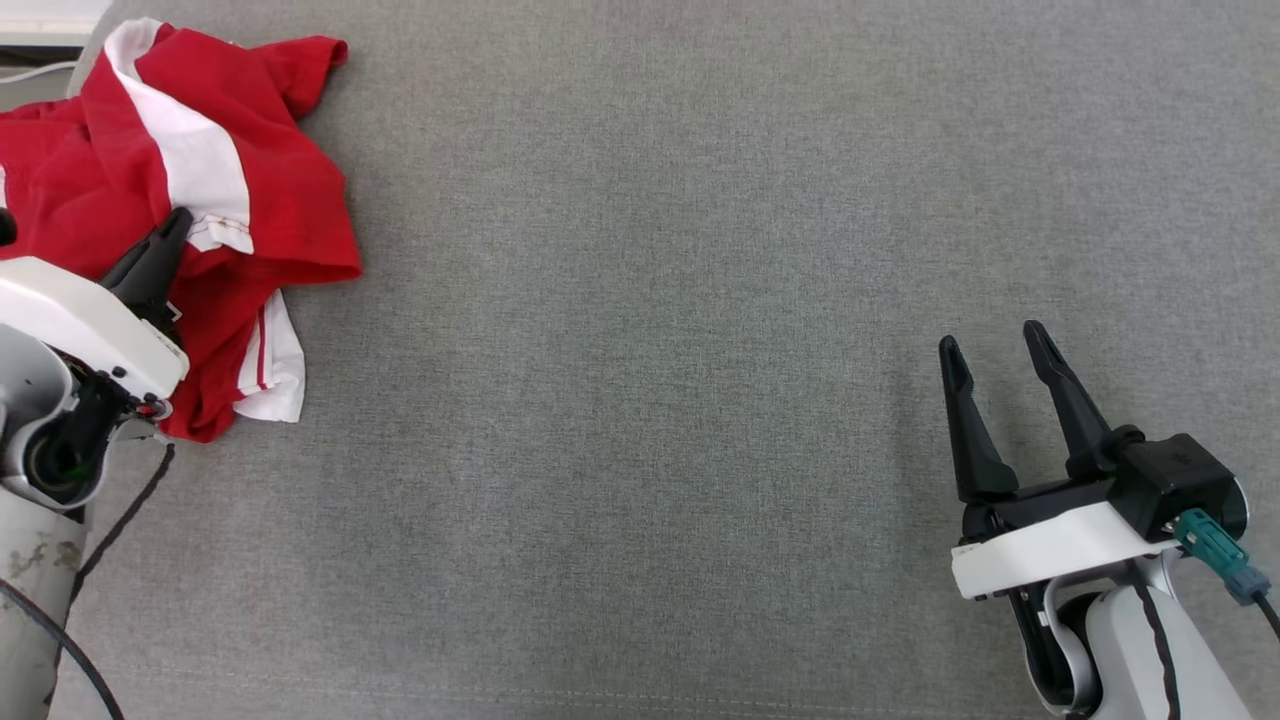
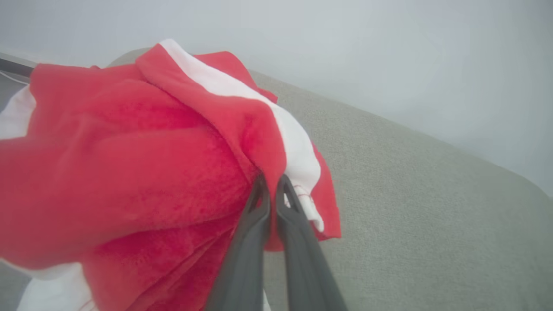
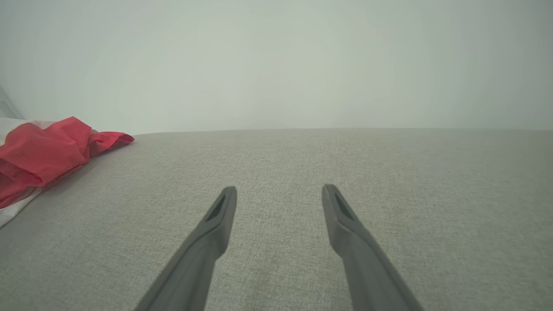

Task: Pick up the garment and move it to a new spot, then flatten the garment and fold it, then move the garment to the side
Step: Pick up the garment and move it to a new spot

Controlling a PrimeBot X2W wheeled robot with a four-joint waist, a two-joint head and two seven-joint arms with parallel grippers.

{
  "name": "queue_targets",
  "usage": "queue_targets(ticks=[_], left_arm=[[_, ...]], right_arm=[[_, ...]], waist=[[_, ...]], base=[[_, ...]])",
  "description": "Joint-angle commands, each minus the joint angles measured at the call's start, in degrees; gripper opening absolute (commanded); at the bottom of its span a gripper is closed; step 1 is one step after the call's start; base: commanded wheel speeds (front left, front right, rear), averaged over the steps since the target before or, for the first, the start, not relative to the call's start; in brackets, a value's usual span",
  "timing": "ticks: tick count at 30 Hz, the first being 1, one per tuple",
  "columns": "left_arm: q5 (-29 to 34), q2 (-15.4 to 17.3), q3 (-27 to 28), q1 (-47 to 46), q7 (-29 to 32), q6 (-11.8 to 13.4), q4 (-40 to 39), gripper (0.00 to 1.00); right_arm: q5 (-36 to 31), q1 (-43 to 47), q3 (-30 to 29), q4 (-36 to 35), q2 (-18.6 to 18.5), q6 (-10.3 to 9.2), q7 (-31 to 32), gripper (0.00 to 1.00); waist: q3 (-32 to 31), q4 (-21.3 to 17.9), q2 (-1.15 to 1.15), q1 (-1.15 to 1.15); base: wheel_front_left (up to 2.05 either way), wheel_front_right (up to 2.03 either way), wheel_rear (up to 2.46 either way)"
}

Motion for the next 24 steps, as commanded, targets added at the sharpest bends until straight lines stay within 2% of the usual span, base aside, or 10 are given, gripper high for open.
queue_targets(ticks=[1,5,10,19,24], left_arm=[[0.24,3.25,1.91,-0.16,-1.17,-0.40,-1.57,0.00],[2.18,1.87,0.93,1.60,-6.29,-0.31,-2.81,0.00],[4.66,-1.94,-1.02,3.22,-10.99,0.87,-4.31,0.00],[7.81,-9.78,-6.71,3.85,-13.57,1.53,-5.86,0.00],[8.79,-14.28,-10.34,2.83,-13.42,1.05,-5.09,0.00]], right_arm=[[-0.01,-0.33,0.87,-1.18,0.08,0.00,-0.77,1.00],[-0.47,-0.07,-0.23,-1.22,0.08,0.00,-0.77,1.00],[-1.16,0.54,-2.35,-1.35,0.08,0.00,-0.77,1.00],[-1.79,0.99,-5.18,-1.61,0.08,0.00,-0.77,1.00],[-1.98,1.32,-6.65,-1.71,0.08,0.00,-0.77,1.00]], waist=[[-0.25,0.00,0.00,0.00],[-1.14,-0.08,0.00,0.00],[-2.41,-0.19,0.00,0.00],[-4.18,-2.22,0.00,0.00],[-4.68,-4.16,0.00,0.00]], base=[[0.00,0.00,0.00],[0.00,0.00,0.00],[0.00,0.00,0.00],[0.00,0.00,0.00],[0.00,0.00,0.00]])
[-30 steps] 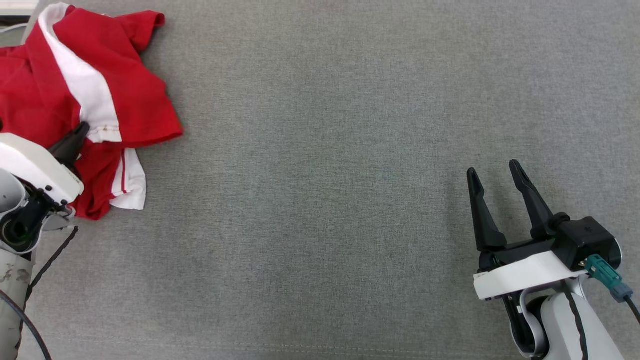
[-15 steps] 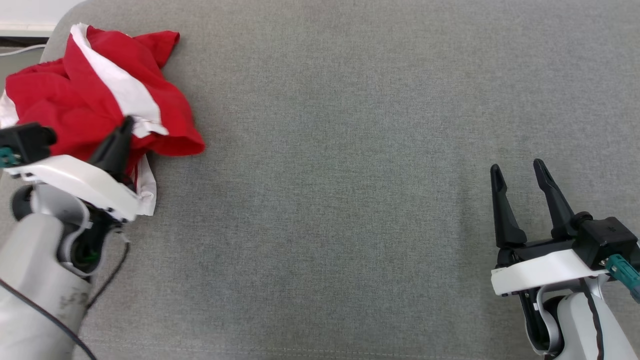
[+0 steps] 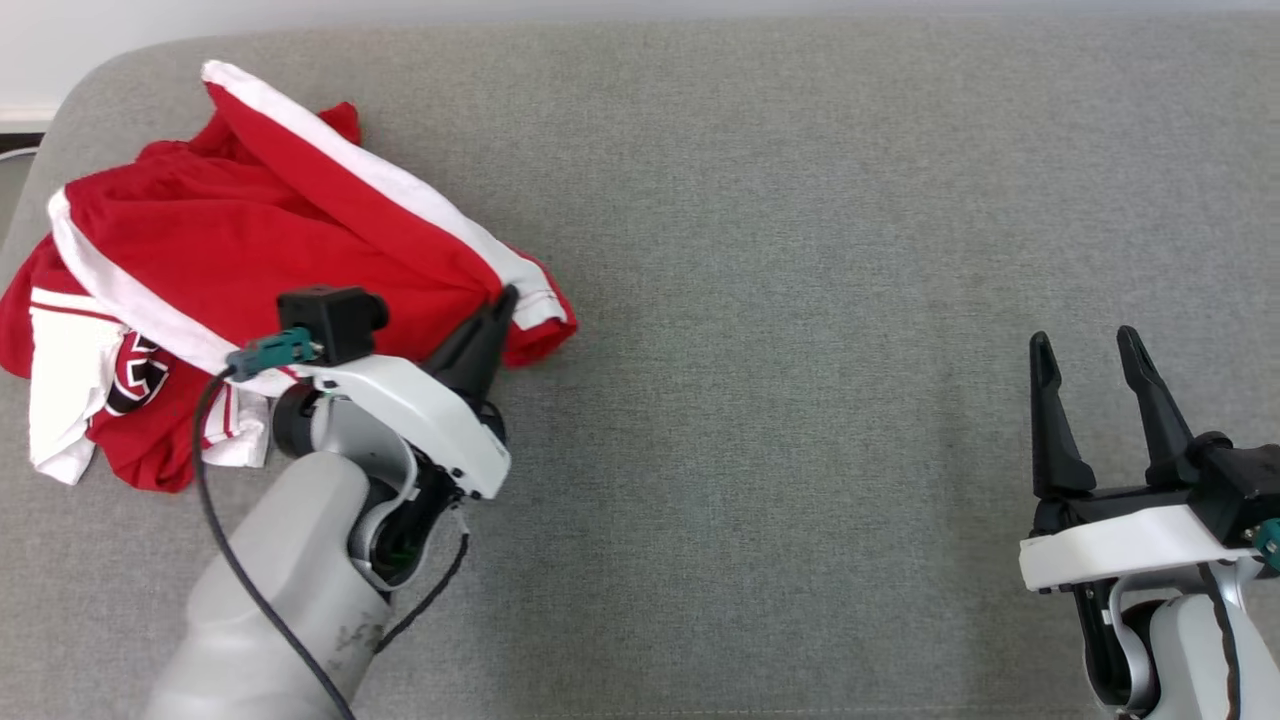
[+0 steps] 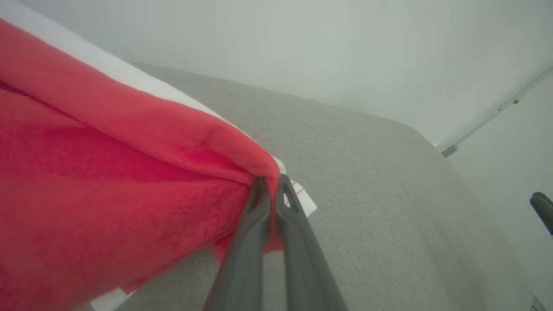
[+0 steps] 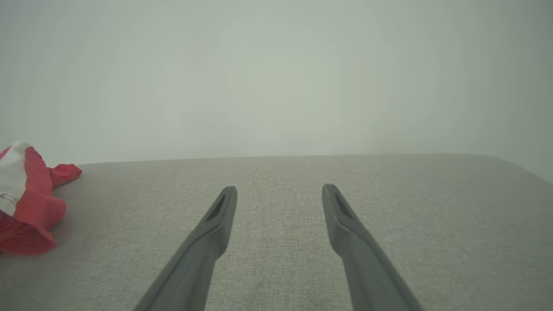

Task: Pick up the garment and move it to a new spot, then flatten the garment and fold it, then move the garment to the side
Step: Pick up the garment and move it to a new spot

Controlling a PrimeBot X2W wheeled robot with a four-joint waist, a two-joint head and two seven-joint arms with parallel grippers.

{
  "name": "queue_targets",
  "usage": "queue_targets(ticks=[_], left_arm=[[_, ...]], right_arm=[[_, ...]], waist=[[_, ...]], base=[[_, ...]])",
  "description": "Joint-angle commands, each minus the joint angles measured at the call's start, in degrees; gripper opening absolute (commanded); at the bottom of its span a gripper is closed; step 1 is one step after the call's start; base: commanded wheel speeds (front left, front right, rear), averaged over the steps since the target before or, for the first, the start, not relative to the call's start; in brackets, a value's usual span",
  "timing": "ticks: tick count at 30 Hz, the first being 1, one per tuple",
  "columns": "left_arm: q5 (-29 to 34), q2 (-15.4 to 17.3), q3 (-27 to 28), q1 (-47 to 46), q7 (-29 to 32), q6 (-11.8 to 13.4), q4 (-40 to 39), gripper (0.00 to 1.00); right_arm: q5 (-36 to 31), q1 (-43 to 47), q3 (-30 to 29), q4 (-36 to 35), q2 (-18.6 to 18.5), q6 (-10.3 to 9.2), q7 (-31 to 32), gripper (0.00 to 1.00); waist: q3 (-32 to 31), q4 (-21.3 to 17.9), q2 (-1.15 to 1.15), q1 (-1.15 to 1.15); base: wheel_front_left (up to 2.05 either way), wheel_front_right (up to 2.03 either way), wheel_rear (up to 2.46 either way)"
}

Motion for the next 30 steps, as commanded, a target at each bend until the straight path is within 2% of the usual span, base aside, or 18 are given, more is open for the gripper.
queue_targets(ticks=[1,8,12,23,30], left_arm=[[0.99,0.01,0.23,-2.44,-0.28,-0.17,-0.74,0.00],[2.52,-6.92,-7.45,-5.11,0.72,-1.16,0.30,0.00],[2.71,-8.81,-11.35,-6.42,0.74,-1.37,0.46,0.00],[-1.00,-10.31,-17.99,-11.62,-1.47,-1.48,1.07,0.00],[-4.96,-10.34,-21.71,-16.24,-5.30,0.17,2.89,0.00]], right_arm=[[-0.57,0.24,0.44,-1.58,-0.10,0.00,-0.77,1.00],[-0.88,0.41,-1.79,-1.99,-0.10,0.00,-0.77,1.00],[-0.41,0.47,-2.09,-2.17,-0.10,0.00,-0.77,1.00],[0.90,0.57,-1.04,-2.08,-0.10,0.00,-0.77,1.00],[1.89,0.50,-0.38,-2.24,-0.10,0.00,-0.77,1.00]], waist=[[-0.28,-1.27,0.00,0.00],[0.15,-5.80,0.00,0.00],[0.61,-8.35,0.00,0.00],[1.54,-14.48,0.00,0.00],[3.43,-17.51,0.00,0.00]], base=[[0.00,0.00,0.00],[0.00,0.00,0.00],[0.00,0.00,0.00],[0.00,0.00,0.00],[0.00,0.00,0.00]])
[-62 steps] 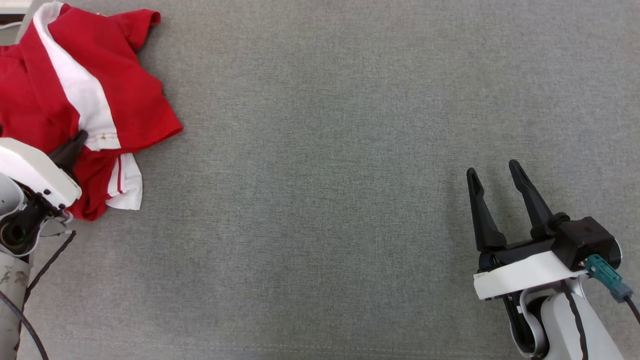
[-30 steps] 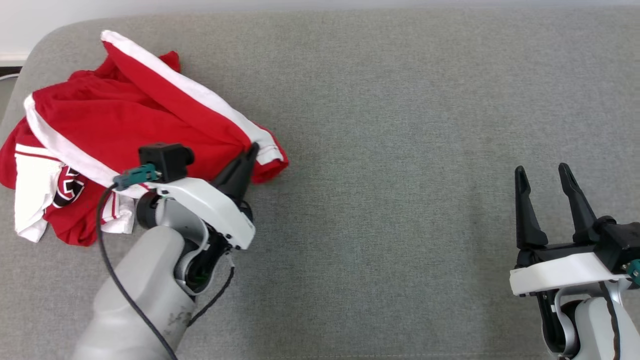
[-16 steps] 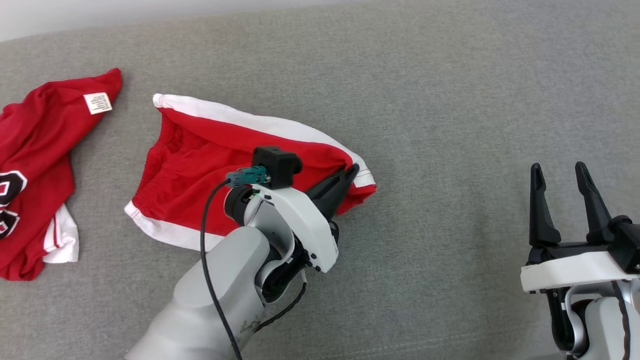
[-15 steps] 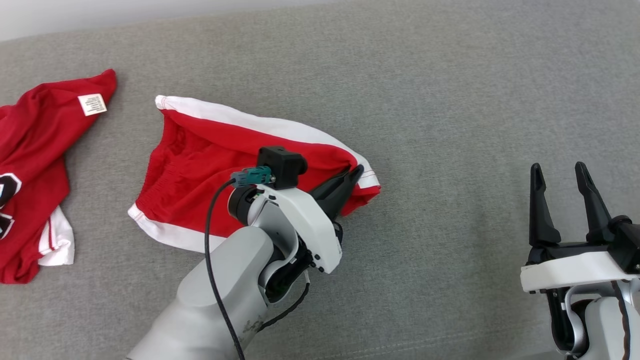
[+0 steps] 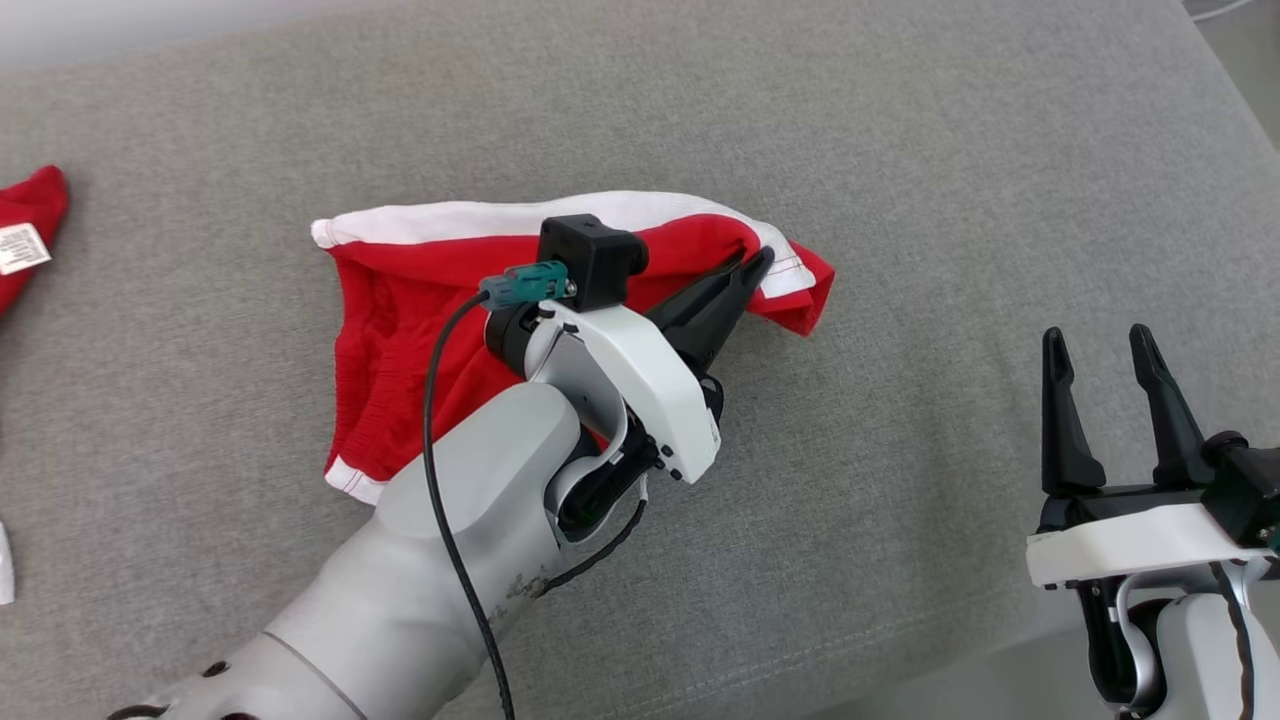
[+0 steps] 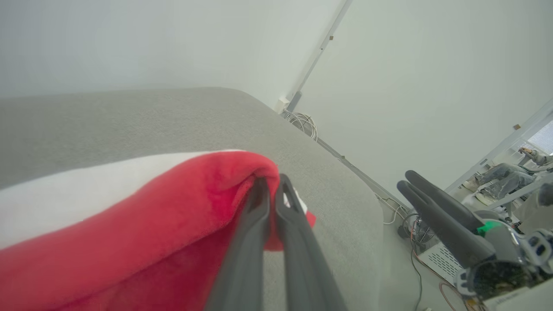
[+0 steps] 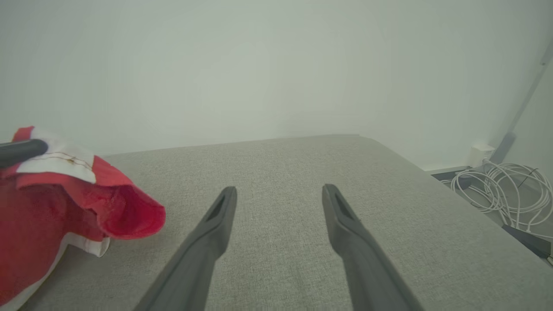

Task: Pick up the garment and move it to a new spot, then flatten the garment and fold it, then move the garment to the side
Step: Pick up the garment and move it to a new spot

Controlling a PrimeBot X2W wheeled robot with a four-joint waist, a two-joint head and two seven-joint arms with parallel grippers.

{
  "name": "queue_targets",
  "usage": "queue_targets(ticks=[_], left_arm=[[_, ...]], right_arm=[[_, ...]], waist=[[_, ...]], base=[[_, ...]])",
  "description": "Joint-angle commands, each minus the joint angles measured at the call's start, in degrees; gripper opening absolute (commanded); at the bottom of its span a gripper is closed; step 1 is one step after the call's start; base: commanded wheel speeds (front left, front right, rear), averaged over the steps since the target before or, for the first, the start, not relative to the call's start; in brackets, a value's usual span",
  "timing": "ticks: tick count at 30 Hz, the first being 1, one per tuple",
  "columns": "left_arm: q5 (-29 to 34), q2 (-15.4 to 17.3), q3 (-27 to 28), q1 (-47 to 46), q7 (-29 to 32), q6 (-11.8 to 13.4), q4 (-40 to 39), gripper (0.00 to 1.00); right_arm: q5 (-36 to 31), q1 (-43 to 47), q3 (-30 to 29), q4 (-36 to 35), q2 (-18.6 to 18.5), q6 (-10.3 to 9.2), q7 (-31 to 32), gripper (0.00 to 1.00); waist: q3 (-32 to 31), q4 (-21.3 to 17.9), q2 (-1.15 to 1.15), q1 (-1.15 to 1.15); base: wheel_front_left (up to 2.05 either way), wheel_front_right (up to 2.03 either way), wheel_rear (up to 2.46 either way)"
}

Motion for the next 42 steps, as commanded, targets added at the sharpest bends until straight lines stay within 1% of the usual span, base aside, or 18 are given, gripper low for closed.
queue_targets(ticks=[1,6,11,12,13,14,18,22,25,27,28,30,35,39,42], left_arm=[[-0.68,0.33,0.44,-2.28,-0.78,0.71,-0.13,0.00],[-2.15,0.32,-3.20,-2.81,-1.57,0.62,3.61,0.00],[-3.59,0.32,-6.24,-3.79,-1.94,0.10,4.48,0.00],[-3.80,0.32,-6.78,-4.02,-1.90,0.01,4.52,0.18],[-3.86,0.32,-7.31,-4.23,-1.84,-0.05,4.63,0.85],[-3.76,0.32,-7.73,-4.44,-2.08,-0.09,4.74,1.00],[-2.63,0.69,-8.72,-4.76,-3.16,-0.13,5.47,1.00],[-1.12,3.48,-9.02,-4.23,-4.52,0.57,4.25,1.00],[0.19,6.72,-8.52,-2.98,-5.94,2.57,2.07,1.00],[1.04,9.26,-7.89,-1.67,-6.70,4.42,0.07,1.00],[1.04,9.26,-7.89,-1.67,-6.70,4.42,0.07,1.00],[1.26,11.85,-6.69,0.25,-7.29,6.41,-2.33,1.00],[1.97,18.92,-1.63,6.22,-8.14,13.14,-9.28,1.00],[2.46,23.86,4.84,12.72,-8.28,18.60,-15.86,1.00],[2.98,26.16,10.32,18.83,-8.29,21.57,-20.57,1.00]], right_arm=[[0.64,0.07,1.26,-1.78,-0.45,0.00,-0.77,1.00],[1.57,-0.06,1.34,-1.94,-0.45,0.00,-0.77,1.00],[2.06,-0.39,1.43,-1.72,-0.45,0.00,-0.77,1.00],[2.13,-0.55,1.53,-1.59,-0.45,0.00,-0.77,1.00],[2.15,-0.70,1.66,-1.52,-0.45,0.00,-0.77,1.00],[2.24,-0.77,1.77,-1.47,-0.45,0.00,-0.77,1.00],[1.95,-0.31,1.66,-1.10,-0.45,0.00,-0.77,1.00],[1.62,0.27,1.32,-0.76,-0.45,0.00,-0.77,1.00],[0.83,0.70,1.19,-0.52,-0.45,0.00,-0.77,1.00],[0.18,1.08,1.18,-0.45,-0.45,0.00,-0.77,1.00],[0.18,1.08,1.18,-0.45,-0.45,0.00,-0.77,1.00],[-0.68,1.51,1.24,-0.20,-0.45,0.00,-0.77,1.00],[-2.67,2.56,1.17,0.53,-0.45,0.00,-0.77,1.00],[-3.65,3.62,0.74,1.05,-0.45,0.00,-0.77,1.00],[-4.13,4.64,0.13,1.35,-0.45,0.00,-0.77,1.00]], waist=[[0.93,-0.82,0.00,0.00],[2.26,-1.08,0.00,0.00],[2.40,-0.75,0.00,0.00],[2.28,-0.76,0.00,0.00],[2.10,-0.74,0.00,0.00],[1.81,-0.64,0.00,0.00],[0.40,0.55,0.00,0.00],[-1.05,2.91,0.00,0.00],[-2.12,5.09,0.00,0.00],[-2.86,6.75,0.00,0.00],[-2.86,6.75,0.00,0.00],[-3.76,8.42,0.00,0.00],[-6.29,12.35,0.00,0.00],[-8.37,14.88,0.00,0.00],[-9.84,16.30,0.00,0.00]], base=[[0.00,0.00,0.00],[0.00,0.00,0.00],[0.00,0.00,0.00],[0.00,0.00,0.00],[0.00,0.00,0.00],[0.00,0.00,0.00],[0.00,0.00,0.00],[0.00,0.00,0.00],[0.00,0.00,0.00],[0.00,0.00,0.00],[0.00,0.00,0.00],[0.00,0.00,0.00],[0.00,0.00,0.00],[0.00,0.00,0.00],[0.00,0.00,0.00]])
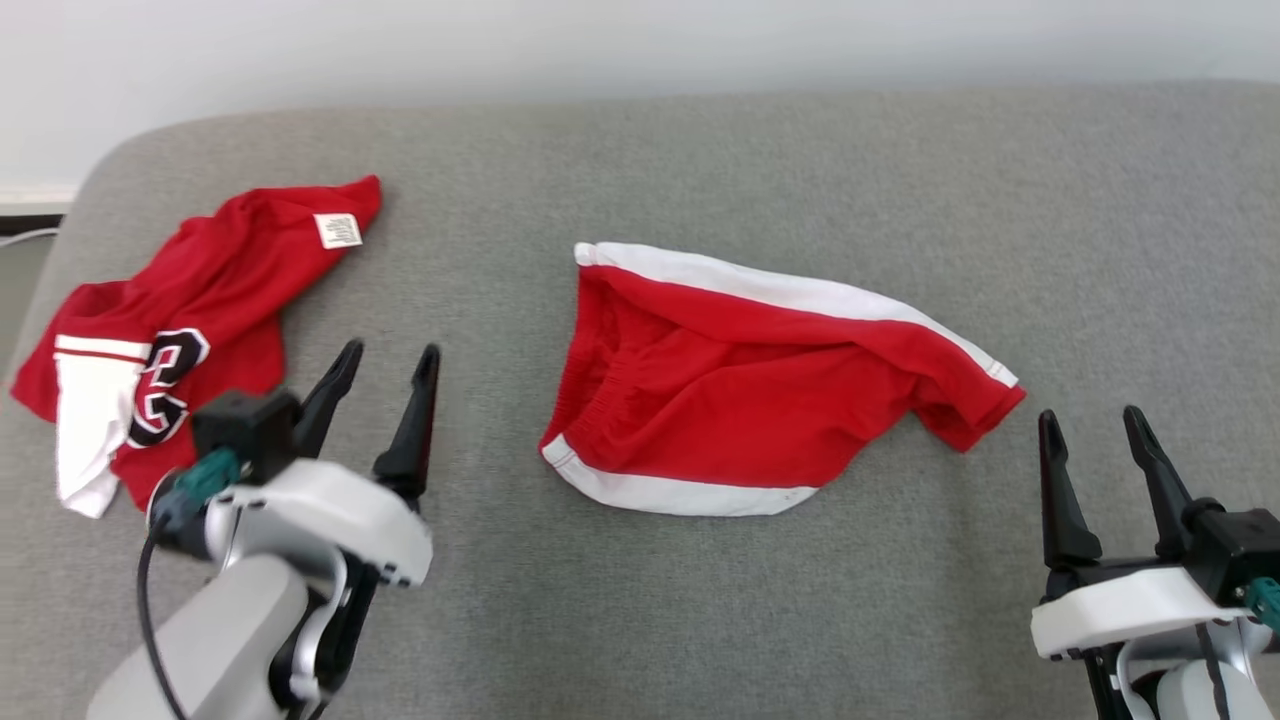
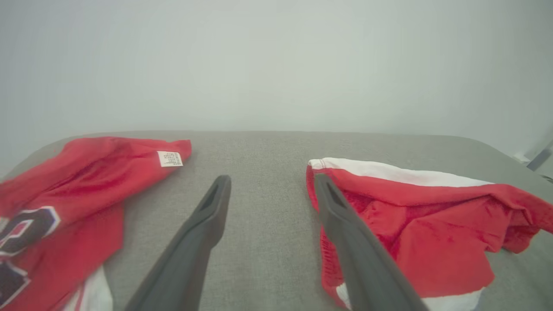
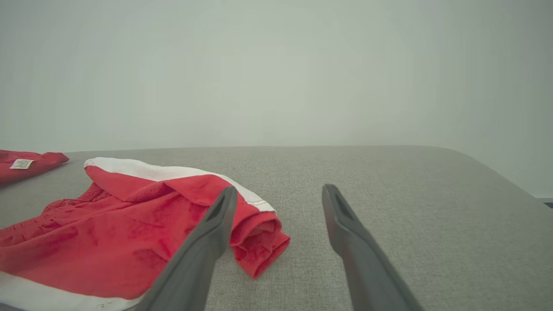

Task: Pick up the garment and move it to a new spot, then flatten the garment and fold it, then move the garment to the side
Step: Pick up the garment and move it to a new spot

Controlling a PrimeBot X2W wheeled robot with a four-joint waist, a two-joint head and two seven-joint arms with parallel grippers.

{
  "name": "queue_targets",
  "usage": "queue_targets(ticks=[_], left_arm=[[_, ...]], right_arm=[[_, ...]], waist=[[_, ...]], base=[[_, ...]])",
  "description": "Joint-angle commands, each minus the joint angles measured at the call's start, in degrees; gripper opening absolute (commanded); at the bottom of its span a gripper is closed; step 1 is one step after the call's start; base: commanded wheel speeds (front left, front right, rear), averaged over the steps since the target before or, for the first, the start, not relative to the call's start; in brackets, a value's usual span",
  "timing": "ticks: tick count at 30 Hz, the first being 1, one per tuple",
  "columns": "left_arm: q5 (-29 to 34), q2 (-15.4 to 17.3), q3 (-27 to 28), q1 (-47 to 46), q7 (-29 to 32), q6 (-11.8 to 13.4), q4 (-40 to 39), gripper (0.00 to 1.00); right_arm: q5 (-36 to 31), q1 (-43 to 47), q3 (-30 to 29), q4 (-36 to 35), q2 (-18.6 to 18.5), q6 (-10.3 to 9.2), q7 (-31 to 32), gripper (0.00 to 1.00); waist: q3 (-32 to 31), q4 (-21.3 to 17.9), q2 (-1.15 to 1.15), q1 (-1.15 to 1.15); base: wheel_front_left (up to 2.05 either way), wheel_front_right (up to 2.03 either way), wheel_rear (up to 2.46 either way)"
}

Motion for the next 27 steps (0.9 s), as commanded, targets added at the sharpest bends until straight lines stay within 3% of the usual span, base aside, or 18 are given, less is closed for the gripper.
queue_targets(ticks=[1,10,27], left_arm=[[1.11,2.40,4.81,2.05,-0.74,1.55,-3.16,1.00],[6.90,3.92,12.22,15.75,-0.75,6.19,-11.26,1.00],[9.80,4.05,11.49,24.37,-0.11,9.23,-15.02,1.00]], right_arm=[[-0.61,0.35,0.67,-0.95,-0.53,0.00,-0.77,1.00],[-1.83,4.03,0.56,0.10,-0.53,0.00,-0.77,1.00],[-1.28,10.02,0.43,0.12,-0.53,0.00,-0.77,1.00]], waist=[[-2.24,2.10,0.00,0.00],[-5.96,3.45,0.00,0.00],[-9.42,2.37,0.00,0.00]], base=[[0.00,0.00,0.00],[0.00,0.00,0.00],[0.00,0.00,0.00]])
